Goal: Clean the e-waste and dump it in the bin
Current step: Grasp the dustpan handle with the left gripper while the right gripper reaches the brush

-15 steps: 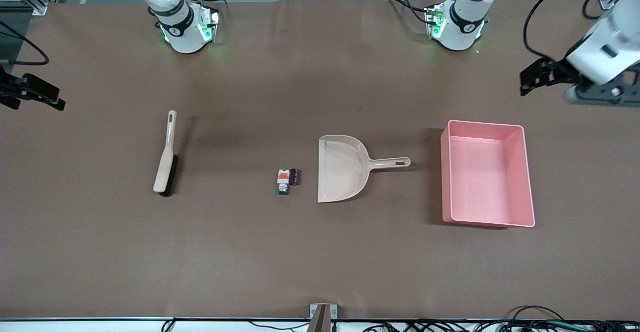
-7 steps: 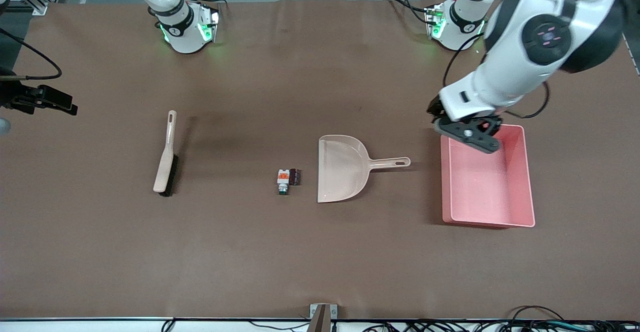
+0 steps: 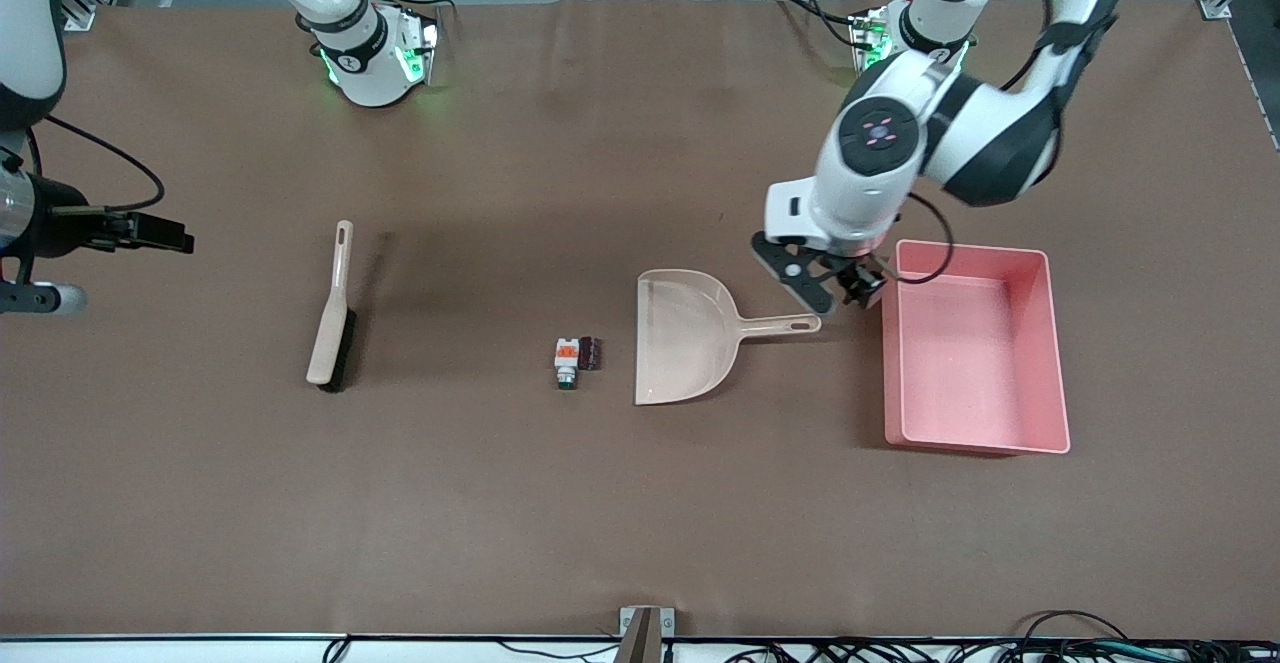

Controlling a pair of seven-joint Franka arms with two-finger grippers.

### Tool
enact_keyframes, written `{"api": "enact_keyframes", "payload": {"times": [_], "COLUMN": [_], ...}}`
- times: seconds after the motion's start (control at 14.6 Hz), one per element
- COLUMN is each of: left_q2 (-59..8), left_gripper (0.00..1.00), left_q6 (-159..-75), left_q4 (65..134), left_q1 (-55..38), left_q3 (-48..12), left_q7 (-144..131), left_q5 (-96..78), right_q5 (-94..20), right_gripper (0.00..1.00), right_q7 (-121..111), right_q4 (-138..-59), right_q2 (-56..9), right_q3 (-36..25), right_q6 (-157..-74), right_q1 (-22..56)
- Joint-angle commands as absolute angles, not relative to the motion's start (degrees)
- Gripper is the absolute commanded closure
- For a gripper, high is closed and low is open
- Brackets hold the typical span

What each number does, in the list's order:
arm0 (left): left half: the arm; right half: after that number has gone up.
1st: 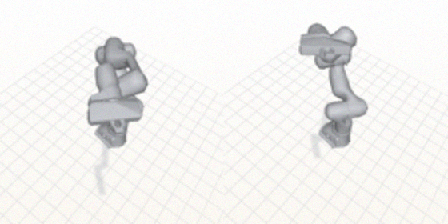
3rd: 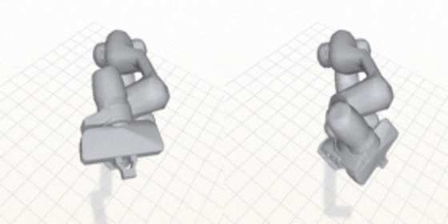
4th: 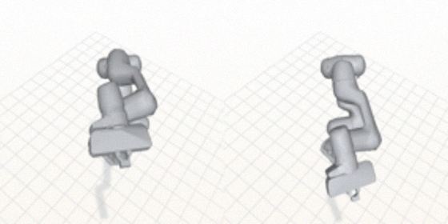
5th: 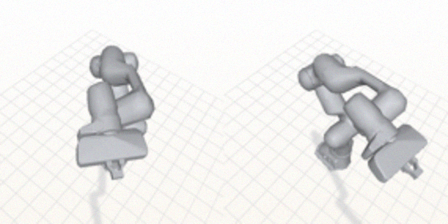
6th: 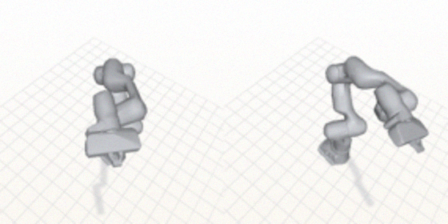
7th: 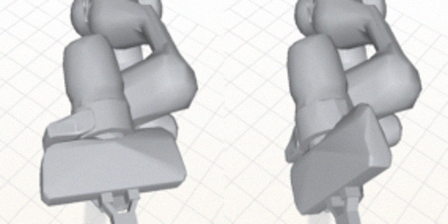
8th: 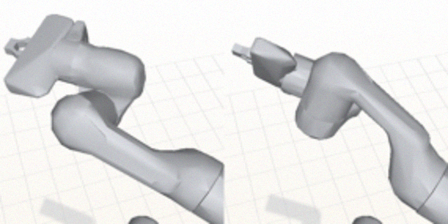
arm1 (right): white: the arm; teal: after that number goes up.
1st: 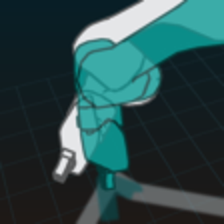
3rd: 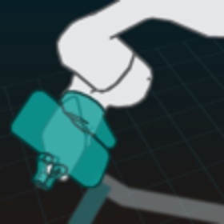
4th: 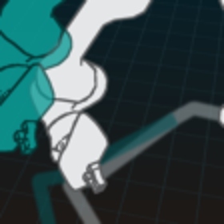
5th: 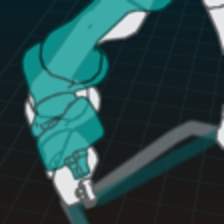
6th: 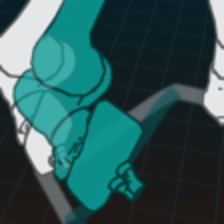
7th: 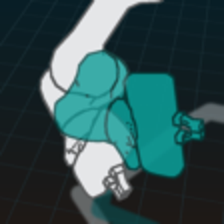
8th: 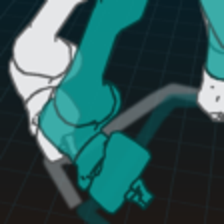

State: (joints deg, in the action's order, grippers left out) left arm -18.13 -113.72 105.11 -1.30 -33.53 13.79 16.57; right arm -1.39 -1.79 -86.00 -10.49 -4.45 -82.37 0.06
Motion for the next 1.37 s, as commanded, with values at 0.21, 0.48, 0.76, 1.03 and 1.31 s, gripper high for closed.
{"api": "enact_keyframes", "payload": {"times": [0.21, 0.48, 0.76, 1.03, 1.31], "left_q2": [-25.7, -29.8, -33.9, -36.3, -38.5], "left_gripper": [0.07, 0.15, 0.16, 0.17, 0.18], "left_q6": [-120.1, -120.1, -120.1, -120.1, -120.1], "left_q4": [104.0, 102.5, 99.3, 97.6, 96.9], "left_q1": [-2.0, -3.9, -5.5, -6.1, -6.7], "left_q3": [-35.2, -35.2, -35.2, -35.2, -35.2], "left_q7": [25.5, 26.3, 26.4, 29.2, 29.2], "left_q5": [21.8, 27.8, 33.5, 34.5, 37.4], "right_q5": [-2.0, -2.2, -2.2, -2.4, -2.4], "right_gripper": [0.00, 0.00, 0.00, 0.00, 0.00], "right_q7": [-1.7, -1.6, -1.4, -0.2, 3.3], "right_q4": [-90.9, -102.7, -119.6, -128.7, -129.5], "right_q2": [-9.9, -6.7, -0.5, -1.0, -5.4], "right_q3": [-4.2, -4.1, -4.0, -4.0, -4.0], "right_q6": [-88.0, -97.8, -114.1, -127.9, -134.6], "right_q1": [-0.1, 0.5, 1.4, 2.7, 3.8]}}
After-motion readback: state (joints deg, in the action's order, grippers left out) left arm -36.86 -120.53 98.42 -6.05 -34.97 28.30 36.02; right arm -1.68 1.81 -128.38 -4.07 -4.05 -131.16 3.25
